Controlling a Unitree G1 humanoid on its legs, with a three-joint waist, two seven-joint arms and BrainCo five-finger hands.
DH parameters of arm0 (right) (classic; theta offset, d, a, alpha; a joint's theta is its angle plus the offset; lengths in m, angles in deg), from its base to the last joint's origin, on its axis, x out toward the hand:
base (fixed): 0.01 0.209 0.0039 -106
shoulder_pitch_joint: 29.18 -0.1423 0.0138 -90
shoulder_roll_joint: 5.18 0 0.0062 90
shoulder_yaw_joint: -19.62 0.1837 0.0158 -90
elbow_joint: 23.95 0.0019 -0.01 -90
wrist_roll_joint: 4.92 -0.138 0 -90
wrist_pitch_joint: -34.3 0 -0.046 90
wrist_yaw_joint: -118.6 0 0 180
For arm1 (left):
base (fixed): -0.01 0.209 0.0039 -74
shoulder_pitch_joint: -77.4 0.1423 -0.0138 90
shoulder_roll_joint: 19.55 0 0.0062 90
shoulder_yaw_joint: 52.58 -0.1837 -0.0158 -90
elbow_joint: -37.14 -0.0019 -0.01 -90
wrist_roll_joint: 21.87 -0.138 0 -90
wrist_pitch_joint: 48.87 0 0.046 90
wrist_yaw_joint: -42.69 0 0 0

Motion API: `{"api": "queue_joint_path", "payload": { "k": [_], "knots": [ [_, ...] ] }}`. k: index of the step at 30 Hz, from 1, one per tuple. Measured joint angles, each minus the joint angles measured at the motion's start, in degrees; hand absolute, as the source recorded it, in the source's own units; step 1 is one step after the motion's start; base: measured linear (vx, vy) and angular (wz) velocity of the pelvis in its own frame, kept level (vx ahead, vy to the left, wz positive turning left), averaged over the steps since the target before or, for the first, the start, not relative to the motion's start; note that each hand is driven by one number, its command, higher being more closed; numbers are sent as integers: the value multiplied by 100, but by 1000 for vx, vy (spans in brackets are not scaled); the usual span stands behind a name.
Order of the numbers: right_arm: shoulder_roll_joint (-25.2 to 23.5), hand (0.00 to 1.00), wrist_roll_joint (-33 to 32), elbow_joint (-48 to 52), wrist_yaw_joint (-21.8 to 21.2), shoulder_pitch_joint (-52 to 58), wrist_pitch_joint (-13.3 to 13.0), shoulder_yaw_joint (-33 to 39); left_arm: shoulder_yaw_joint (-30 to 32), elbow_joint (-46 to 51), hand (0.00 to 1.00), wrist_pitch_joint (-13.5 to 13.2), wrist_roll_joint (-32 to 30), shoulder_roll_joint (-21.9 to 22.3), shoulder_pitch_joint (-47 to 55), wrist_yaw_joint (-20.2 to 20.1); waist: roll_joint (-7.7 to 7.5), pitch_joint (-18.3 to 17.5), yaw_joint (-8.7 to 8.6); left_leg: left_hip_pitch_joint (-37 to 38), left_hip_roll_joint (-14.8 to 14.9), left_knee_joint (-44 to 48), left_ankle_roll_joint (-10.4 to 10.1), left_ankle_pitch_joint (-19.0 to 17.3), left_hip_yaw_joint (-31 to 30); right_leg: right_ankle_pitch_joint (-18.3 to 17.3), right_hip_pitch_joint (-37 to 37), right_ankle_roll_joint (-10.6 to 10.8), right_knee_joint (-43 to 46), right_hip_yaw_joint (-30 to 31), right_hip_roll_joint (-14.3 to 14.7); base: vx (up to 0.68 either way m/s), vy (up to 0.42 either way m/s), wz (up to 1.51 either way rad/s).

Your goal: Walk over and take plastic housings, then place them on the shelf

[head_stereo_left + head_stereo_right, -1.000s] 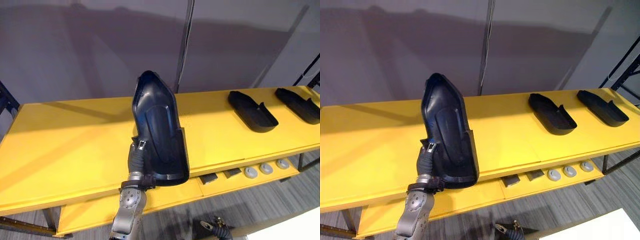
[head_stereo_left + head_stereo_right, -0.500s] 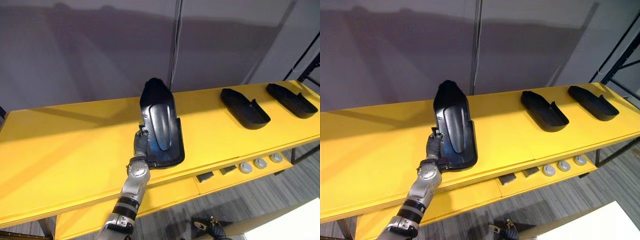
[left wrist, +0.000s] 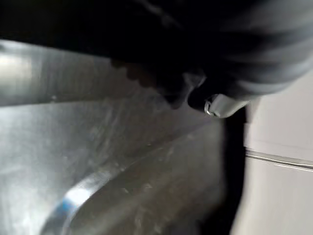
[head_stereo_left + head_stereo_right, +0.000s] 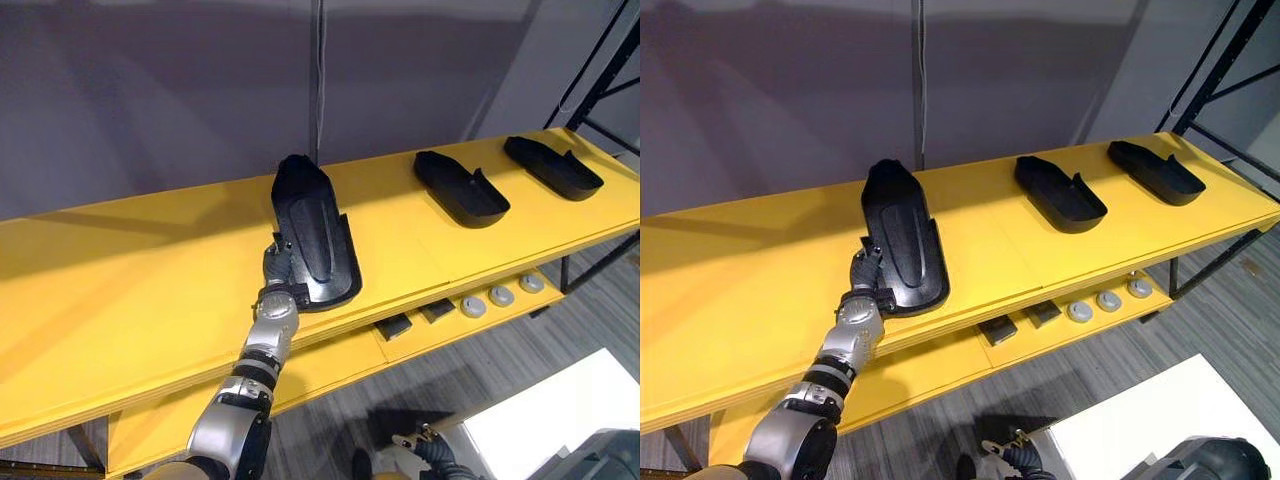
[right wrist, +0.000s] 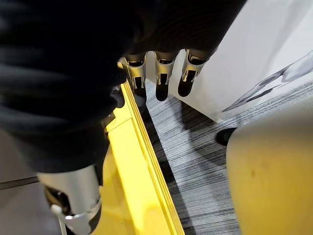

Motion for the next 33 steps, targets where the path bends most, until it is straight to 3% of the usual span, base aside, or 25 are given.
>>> {"api": "queue_joint_path", "payload": {
  "k": [4,14,23,27,33],
  "knots": [
    [0,0,-1,-1,-5,-70,0,14,222,-40,0,-3,130,34,-273,95,78,81,-40,72,17,-57,20,15,81,5,-3,-13,-2,57,32,93,11,-9],
    [-12,0,-1,41,14,-81,-2,62,316,-7,0,-53,336,48,-328,312,81,131,-111,68,-12,-44,19,14,17,2,27,-16,-6,2,6,13,11,2],
    [-21,0,-3,84,18,-76,-3,59,381,900,0,-104,448,77,327,441,103,170,-113,59,9,-48,22,14,-52,-3,75,-12,-47,-37,15,-5,2,3],
    [-20,0,-5,82,17,-76,-2,63,437,1345,0,-163,555,-8,644,399,109,172,-109,61,-3,-49,22,14,-63,-1,88,-12,-81,-51,27,52,16,1],
    [-13,0,-5,73,3,-73,2,97,433,1542,0,-161,560,-292,891,-82,120,178,-86,60,-30,-17,25,13,-107,-1,118,-13,-84,-85,16,9,10,2]
  ]
}}
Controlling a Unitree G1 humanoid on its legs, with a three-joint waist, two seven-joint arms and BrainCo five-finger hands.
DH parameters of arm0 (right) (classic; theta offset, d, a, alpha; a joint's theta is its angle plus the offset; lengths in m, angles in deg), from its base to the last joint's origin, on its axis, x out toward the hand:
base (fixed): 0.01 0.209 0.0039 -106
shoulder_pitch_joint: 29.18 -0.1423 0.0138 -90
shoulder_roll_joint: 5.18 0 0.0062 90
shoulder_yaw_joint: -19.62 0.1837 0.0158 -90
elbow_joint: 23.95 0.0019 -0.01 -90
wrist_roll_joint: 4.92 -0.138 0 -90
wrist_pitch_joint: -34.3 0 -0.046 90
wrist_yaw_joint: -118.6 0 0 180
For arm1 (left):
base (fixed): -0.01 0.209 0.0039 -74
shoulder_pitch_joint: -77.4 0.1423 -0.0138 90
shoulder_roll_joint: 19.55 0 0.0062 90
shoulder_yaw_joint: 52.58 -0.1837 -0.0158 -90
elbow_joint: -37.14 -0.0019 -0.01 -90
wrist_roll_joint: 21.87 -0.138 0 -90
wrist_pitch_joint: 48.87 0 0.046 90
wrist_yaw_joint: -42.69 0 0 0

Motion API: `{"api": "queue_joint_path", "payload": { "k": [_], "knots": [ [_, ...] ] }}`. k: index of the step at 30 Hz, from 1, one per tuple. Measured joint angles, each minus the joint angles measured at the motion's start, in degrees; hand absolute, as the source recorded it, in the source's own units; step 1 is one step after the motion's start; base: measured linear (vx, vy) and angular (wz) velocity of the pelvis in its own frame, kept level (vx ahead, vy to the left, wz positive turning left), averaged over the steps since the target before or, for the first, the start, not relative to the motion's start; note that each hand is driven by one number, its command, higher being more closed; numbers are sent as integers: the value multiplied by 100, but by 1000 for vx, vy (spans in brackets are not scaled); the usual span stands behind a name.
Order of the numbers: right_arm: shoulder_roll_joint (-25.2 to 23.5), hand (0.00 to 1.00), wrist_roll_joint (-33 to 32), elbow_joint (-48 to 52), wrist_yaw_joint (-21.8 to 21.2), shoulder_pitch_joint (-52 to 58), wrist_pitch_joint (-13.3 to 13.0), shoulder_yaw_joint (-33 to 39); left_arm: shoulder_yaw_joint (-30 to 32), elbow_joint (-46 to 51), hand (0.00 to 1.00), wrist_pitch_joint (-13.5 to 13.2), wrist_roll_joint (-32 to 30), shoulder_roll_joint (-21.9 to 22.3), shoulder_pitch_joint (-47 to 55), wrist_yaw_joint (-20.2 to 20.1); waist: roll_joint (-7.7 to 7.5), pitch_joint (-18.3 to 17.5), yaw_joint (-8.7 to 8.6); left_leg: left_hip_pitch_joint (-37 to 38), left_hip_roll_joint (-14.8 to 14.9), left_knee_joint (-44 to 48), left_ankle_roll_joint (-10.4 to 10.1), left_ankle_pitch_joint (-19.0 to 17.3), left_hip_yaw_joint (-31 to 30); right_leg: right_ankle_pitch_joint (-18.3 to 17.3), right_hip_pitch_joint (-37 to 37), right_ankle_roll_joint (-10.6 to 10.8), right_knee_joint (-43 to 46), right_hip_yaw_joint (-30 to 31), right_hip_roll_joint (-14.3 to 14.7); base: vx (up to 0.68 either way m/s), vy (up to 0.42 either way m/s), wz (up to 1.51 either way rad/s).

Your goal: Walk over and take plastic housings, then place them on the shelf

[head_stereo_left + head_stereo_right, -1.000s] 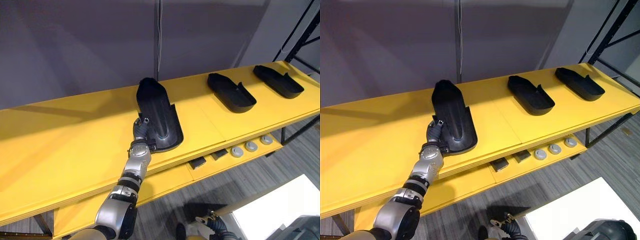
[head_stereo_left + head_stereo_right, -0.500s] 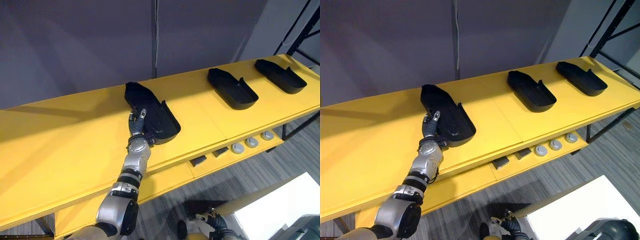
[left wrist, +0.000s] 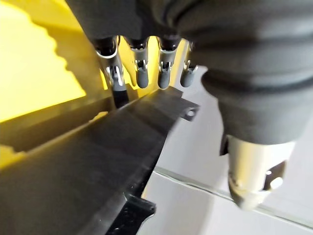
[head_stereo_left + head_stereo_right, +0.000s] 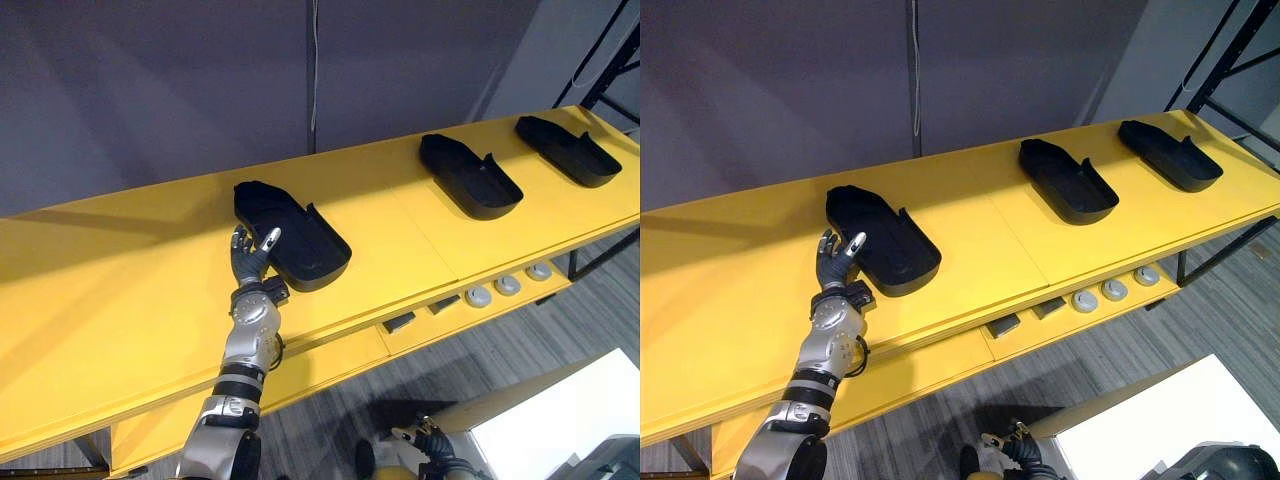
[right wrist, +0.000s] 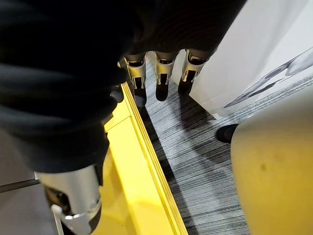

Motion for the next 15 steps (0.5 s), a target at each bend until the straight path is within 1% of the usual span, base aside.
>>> {"api": "queue_joint_path", "payload": {
  "k": [4,6,7,9,10,11,12,13,14,15],
  "knots": [
    [34,0,-2,3,-47,-2,1,21,-3,0,0,109,-42,-30,5,-159,33,19,-5,-16,-4,43,1,-2,-125,-1,65,-1,-9,-120,-17,-18,7,15],
    [52,0,-2,14,-78,-4,0,27,-1,46,0,137,-245,-66,24,-161,73,36,7,-25,-2,61,0,-2,-134,-1,67,-1,-9,-124,-17,0,0,0],
    [58,0,-3,27,-81,-7,-1,27,-6,176,0,149,-318,-74,85,-161,92,42,2,-25,-1,62,0,-2,-134,-1,67,-2,-10,-123,-15,0,0,0],
    [73,0,-3,46,-84,-6,-3,26,-134,880,0,144,-490,-74,456,-163,126,44,-15,-29,5,58,0,-1,-134,0,67,-2,-24,-124,-10,0,0,0],
    [78,0,-3,44,-83,-6,-3,27,-174,1053,0,127,-516,-72,555,-170,130,44,-7,-32,5,58,1,-1,-134,1,67,-2,-30,-125,-8,31,14,0],
    [83,0,-4,43,-83,-2,-3,27,-330,1403,0,89,-532,-74,754,-179,133,44,6,-35,6,56,1,-1,-135,2,69,-3,-44,-127,-7,37,16,1],
    [85,0,-5,40,-82,3,-3,27,-462,1700,100,28,-583,-76,952,-218,135,43,24,-32,7,56,1,-1,-134,3,82,-3,-59,-129,-5,47,21,1],
    [90,0,-6,33,-82,7,-4,28,-633,1963,100,-26,-593,-90,1141,-277,136,42,41,-23,6,55,1,-1,-134,5,103,-4,-82,-131,-5,33,14,1],
    [90,0,-6,31,-82,8,-4,27,-670,2024,100,-31,-594,-93,1184,-302,136,42,46,-19,6,54,1,-2,-134,6,112,-5,-89,-132,-5,35,19,1],
    [98,0,-7,21,-82,18,-7,26,-864,2192,100,-64,-662,-79,1317,-364,139,39,79,-3,9,55,-3,-6,-135,5,128,-4,-91,-129,-8,0,0,0]
  ]
}}
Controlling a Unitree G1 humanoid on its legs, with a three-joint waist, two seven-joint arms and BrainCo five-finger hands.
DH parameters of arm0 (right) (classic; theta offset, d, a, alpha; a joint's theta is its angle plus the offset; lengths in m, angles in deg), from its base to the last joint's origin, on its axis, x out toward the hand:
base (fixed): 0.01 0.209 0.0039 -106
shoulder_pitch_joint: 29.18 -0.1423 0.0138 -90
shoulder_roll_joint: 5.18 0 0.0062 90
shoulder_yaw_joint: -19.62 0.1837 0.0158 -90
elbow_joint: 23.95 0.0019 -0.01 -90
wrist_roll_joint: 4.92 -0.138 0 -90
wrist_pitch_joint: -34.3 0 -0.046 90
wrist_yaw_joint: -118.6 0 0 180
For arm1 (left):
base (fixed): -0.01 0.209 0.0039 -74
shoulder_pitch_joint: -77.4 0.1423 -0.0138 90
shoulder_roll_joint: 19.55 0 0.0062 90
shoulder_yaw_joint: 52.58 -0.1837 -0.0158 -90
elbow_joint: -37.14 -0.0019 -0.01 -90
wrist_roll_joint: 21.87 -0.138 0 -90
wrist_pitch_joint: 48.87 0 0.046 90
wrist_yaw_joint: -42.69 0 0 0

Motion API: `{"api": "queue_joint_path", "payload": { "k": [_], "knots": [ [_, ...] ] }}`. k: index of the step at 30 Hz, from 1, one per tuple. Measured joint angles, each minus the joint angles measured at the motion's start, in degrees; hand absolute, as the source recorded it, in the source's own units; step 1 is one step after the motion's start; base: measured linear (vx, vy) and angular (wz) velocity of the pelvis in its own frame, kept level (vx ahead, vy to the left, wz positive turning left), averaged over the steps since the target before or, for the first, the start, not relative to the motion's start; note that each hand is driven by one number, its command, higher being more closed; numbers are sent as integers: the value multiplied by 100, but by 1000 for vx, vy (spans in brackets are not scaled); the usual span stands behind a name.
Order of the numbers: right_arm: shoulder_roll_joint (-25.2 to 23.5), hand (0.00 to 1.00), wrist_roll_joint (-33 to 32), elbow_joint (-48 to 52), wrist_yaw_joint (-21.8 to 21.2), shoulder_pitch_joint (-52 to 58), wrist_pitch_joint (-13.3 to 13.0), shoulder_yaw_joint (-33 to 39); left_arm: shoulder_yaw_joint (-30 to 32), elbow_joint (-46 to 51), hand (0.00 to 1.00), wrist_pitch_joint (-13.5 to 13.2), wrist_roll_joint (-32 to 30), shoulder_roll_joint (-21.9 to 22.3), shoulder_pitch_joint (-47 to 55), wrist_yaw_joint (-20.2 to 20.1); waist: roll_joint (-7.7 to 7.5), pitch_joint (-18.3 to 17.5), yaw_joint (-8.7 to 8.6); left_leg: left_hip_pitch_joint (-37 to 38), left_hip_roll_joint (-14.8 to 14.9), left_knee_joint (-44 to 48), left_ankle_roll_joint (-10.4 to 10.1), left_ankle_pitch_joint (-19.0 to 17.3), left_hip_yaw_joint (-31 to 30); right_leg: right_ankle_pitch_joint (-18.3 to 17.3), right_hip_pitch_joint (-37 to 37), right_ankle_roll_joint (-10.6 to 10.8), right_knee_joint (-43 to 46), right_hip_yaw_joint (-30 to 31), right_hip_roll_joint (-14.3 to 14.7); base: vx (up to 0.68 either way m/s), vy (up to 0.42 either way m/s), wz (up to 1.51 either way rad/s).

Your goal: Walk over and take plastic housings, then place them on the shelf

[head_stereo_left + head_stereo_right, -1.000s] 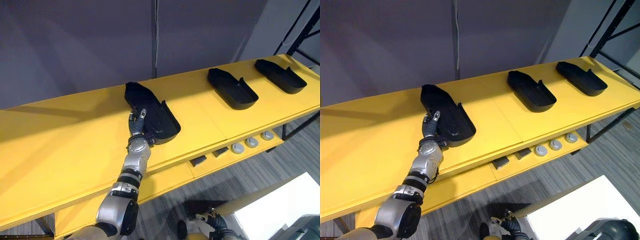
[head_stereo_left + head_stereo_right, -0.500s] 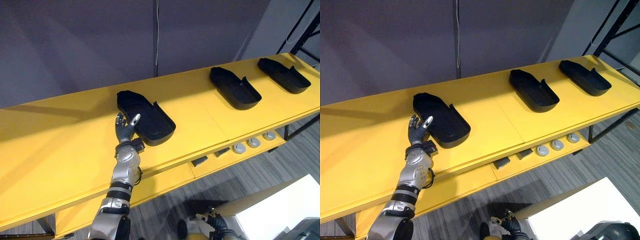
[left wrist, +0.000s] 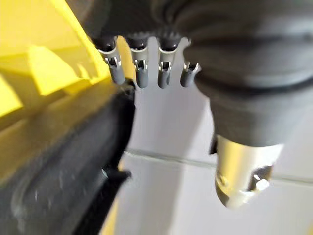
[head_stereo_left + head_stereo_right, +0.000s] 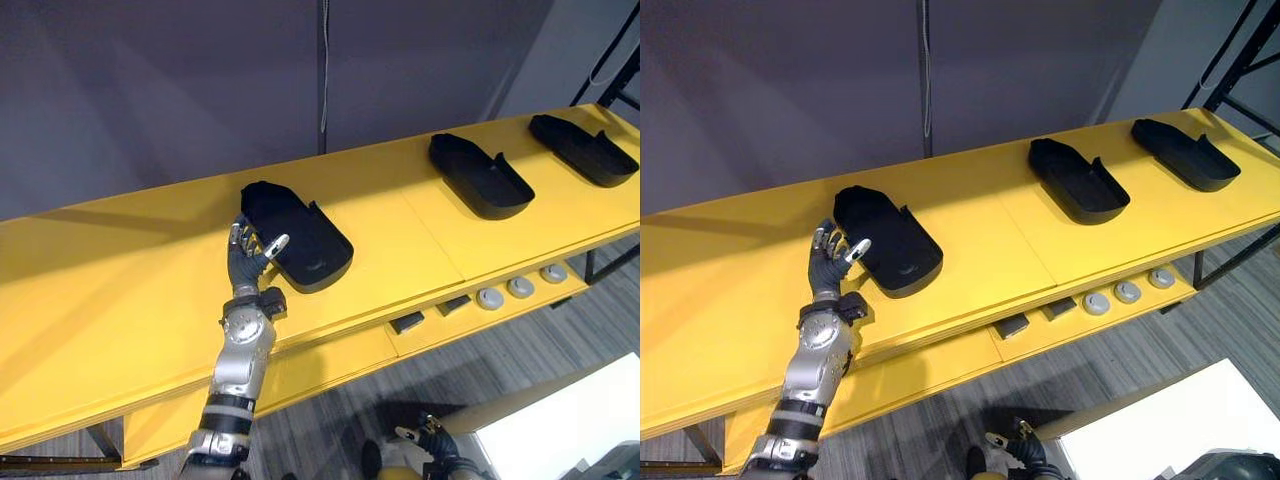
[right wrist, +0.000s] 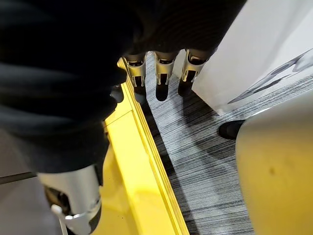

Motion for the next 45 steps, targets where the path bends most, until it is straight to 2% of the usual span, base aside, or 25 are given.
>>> {"api": "queue_joint_path", "payload": {
  "k": [3,4,9,14,18,25,29,31,41,45],
  "knots": [
    [40,0,-3,-29,-1,25,-4,-1,-591,418,100,-115,-300,24,172,-247,6,-1,113,-9,19,8,3,-24,1,-3,-4,3,5,6,-1,0,0,0],
    [46,0,-4,-23,-2,33,-10,-1,-872,514,100,-232,-628,7,238,-452,30,-16,116,5,16,14,9,-29,21,-2,3,3,6,19,2,10,20,-4],
    [68,0,0,-23,-2,35,-43,-6,-1467,494,100,-252,-1430,10,247,-840,123,-74,89,5,39,17,6,-37,31,-2,5,3,6,24,20,2,4,-1],
    [73,0,1,-25,0,35,-49,-11,-1907,-16,100,-272,-2111,24,177,-980,155,-95,78,7,71,17,-1,-40,37,-1,4,2,-6,26,49,0,0,0],
    [73,0,1,-23,5,32,-50,-17,-2183,-647,100,-226,-2418,38,-86,-962,151,-94,69,6,71,12,0,-40,53,8,4,-2,-33,39,53,0,0,0],
    [70,0,5,-21,26,-6,-51,-116,-2146,-1637,100,-21,-2853,83,-457,-787,103,-63,34,8,70,-3,-1,-40,169,84,-13,6,-118,151,65,14,16,-8],
    [34,0,4,-9,26,-26,-51,-184,-1831,-1964,100,44,-2968,208,-798,-611,-13,19,25,-14,68,-1,-1,-40,225,126,-51,-4,-142,201,66,-11,11,-8],
    [34,0,3,21,29,-27,-51,-235,-1680,-1993,100,73,-2968,204,-914,-551,-49,41,7,-76,64,4,-2,-40,246,197,-73,-8,-236,218,66,-9,6,-6],
    [8,0,2,55,33,-69,-97,-239,-1015,-2144,100,186,-2978,240,-1214,-189,-52,165,-44,-79,69,-25,-8,-42,326,206,-134,-7,-239,296,79,16,3,-4],
    [-16,0,2,54,53,-71,-108,-232,-816,-2144,100,232,-2988,255,-1213,-158,-55,169,-60,-75,69,-22,-8,-41,323,206,-126,-7,-239,294,79,0,0,0]
  ]
}}
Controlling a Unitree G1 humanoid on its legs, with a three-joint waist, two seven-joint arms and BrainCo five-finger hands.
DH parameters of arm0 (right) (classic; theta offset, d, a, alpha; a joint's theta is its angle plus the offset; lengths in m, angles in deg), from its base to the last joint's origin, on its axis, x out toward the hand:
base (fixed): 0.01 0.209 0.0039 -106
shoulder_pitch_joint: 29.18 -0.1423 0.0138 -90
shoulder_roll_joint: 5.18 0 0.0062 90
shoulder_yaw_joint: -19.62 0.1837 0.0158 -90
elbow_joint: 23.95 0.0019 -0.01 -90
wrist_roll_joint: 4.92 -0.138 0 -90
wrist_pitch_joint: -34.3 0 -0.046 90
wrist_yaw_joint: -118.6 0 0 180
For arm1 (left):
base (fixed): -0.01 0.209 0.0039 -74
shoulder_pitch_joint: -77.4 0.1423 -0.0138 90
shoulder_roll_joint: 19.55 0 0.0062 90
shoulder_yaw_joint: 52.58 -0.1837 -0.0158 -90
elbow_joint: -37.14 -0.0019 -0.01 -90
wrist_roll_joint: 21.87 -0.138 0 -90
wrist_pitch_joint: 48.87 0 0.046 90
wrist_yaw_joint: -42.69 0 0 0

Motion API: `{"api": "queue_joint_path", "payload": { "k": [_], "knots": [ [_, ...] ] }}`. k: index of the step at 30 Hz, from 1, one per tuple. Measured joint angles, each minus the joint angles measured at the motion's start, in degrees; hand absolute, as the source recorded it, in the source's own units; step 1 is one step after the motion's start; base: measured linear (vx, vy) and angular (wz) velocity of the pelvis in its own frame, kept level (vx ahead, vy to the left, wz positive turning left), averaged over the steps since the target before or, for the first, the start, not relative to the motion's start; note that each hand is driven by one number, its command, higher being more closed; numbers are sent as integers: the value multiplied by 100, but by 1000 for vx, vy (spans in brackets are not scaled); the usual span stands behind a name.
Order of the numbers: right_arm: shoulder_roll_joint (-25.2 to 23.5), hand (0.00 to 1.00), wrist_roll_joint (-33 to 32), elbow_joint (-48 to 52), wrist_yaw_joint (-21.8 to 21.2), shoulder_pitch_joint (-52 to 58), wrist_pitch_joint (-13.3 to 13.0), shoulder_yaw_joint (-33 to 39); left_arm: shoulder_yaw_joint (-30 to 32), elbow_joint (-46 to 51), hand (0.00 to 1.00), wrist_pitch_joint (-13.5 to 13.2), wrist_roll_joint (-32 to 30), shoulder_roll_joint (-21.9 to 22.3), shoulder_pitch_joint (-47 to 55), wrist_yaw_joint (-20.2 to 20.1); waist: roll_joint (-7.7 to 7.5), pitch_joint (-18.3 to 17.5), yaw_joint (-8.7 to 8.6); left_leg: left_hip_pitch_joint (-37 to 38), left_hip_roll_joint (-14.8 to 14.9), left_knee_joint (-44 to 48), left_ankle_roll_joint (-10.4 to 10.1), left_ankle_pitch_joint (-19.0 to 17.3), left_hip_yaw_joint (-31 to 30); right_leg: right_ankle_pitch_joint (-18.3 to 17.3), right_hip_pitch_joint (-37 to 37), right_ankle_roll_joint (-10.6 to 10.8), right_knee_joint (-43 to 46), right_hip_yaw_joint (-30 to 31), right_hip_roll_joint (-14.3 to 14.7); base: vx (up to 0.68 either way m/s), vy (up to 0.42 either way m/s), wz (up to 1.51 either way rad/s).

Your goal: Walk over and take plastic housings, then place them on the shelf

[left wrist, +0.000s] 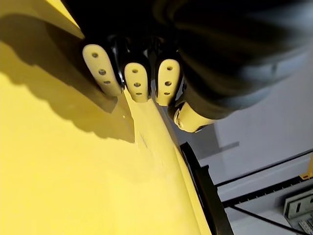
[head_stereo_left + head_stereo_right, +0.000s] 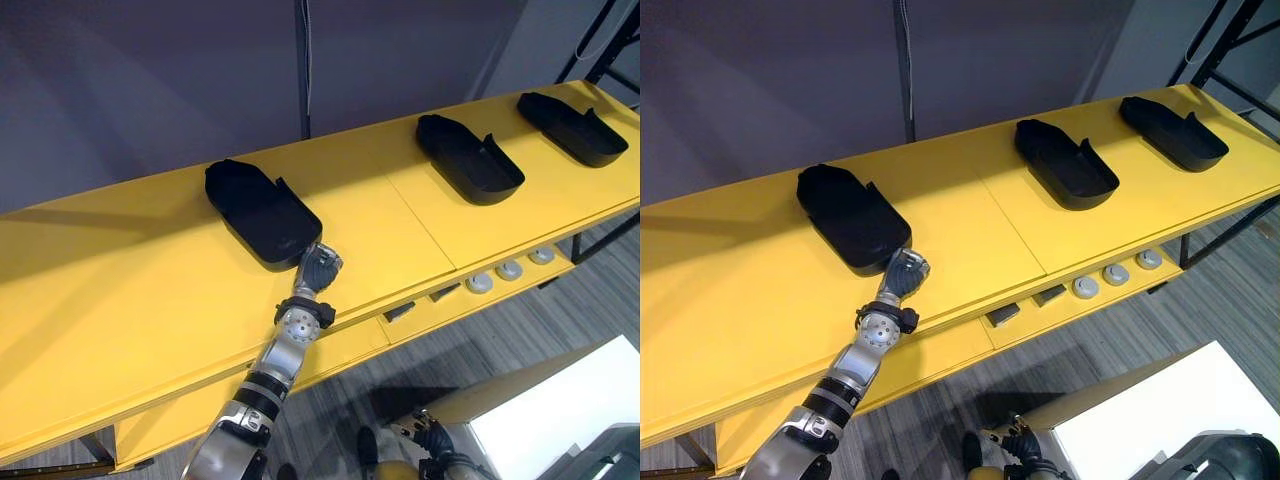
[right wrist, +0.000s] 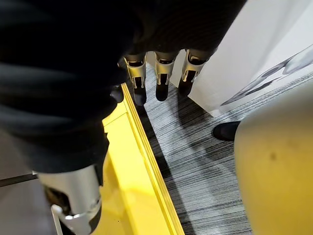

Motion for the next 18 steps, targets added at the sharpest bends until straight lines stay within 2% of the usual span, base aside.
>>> {"api": "queue_joint_path", "payload": {
  "k": [12,15,18],
  "knots": [
    [-25,0,1,-2,21,-5,-2,8,219,125,100,109,-82,2,121,110,-12,17,-16,82,1,-14,-1,-2,-15,-7,91,6,0,-19,-8,0,0,0],
    [-31,0,0,-2,31,-7,-2,12,204,593,100,111,-37,5,470,106,-11,17,-20,81,2,-16,1,0,-43,-15,99,14,0,-81,-11,16,1,5],
    [-39,0,-1,-24,76,-1,-3,24,148,1531,100,44,172,-50,967,79,-8,15,8,88,3,-10,2,0,-146,-35,159,24,2,-135,-11,23,3,15]
  ]
}}
